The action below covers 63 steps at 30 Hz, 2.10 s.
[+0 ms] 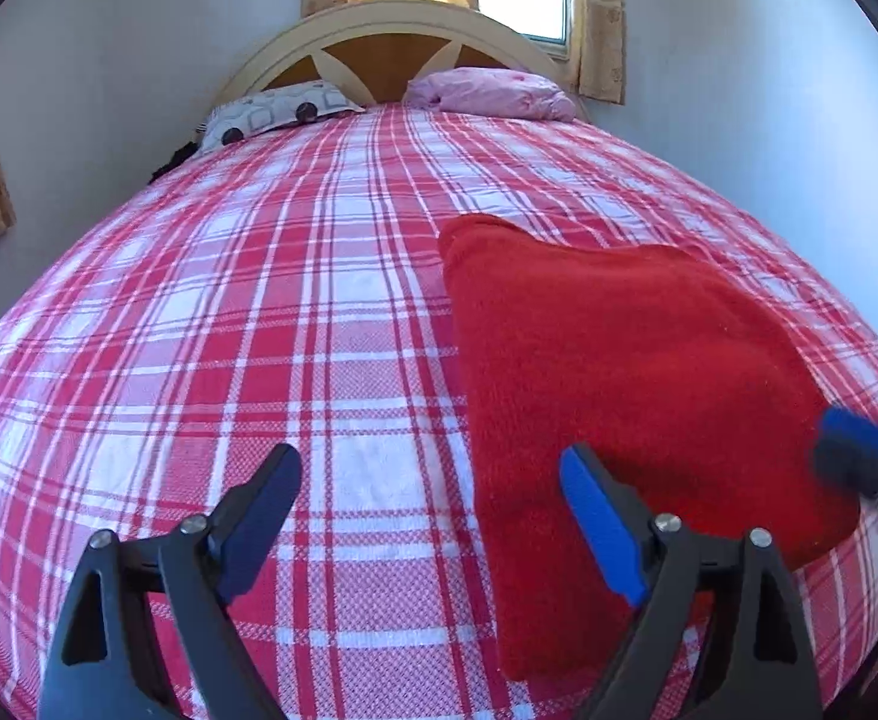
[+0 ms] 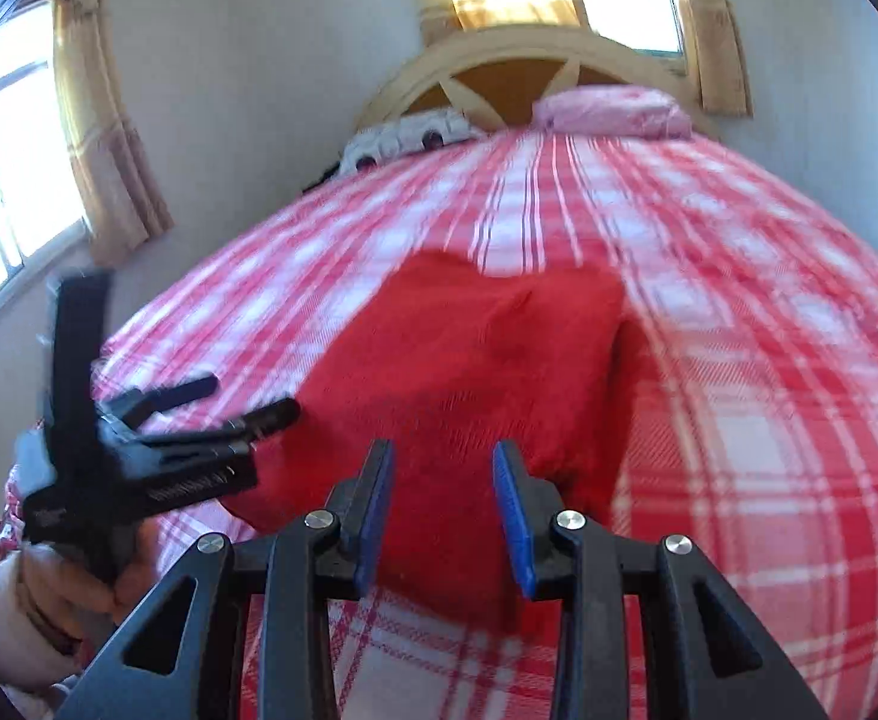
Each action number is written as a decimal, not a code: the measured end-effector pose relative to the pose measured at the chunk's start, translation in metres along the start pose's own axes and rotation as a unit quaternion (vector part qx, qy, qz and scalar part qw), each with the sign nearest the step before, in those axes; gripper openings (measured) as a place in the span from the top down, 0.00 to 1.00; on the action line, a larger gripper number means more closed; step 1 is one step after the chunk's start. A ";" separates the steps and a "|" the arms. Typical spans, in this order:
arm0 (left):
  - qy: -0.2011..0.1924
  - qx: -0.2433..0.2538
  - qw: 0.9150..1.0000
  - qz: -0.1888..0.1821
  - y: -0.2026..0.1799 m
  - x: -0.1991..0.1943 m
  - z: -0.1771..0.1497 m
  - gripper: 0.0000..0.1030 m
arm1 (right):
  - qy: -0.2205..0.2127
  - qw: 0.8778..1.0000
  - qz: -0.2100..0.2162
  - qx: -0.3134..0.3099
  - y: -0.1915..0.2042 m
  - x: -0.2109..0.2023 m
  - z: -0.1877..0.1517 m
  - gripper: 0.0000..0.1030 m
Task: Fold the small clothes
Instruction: 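Lower both open tools onto the edge of the folded red sweater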
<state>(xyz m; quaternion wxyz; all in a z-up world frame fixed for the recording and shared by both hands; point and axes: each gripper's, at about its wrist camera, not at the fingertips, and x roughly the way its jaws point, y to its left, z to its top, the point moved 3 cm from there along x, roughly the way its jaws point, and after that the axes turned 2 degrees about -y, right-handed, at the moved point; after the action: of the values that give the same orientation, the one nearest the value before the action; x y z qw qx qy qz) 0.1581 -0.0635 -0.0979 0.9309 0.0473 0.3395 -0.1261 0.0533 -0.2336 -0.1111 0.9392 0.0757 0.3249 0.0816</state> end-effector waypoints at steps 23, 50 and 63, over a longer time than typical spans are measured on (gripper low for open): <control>0.007 0.005 1.000 -0.008 0.016 -0.013 0.010 0.00 | -0.064 0.994 -0.033 0.088 -0.052 -0.029 0.021 0.29; 0.114 -0.093 0.985 -0.086 -0.006 0.089 0.036 0.00 | -0.006 0.982 -0.020 0.188 -0.094 0.072 0.029 0.29; 0.103 -0.046 0.989 -0.092 -0.016 0.085 0.039 0.14 | 0.004 0.986 -0.009 0.166 -0.086 0.078 0.030 0.45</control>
<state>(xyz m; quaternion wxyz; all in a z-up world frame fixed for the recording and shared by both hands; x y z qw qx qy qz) 0.2409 -0.1025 -0.1224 0.8766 -0.0144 0.4419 -0.1901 0.1416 -0.3048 -0.1513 0.9130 0.2270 0.3384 0.0184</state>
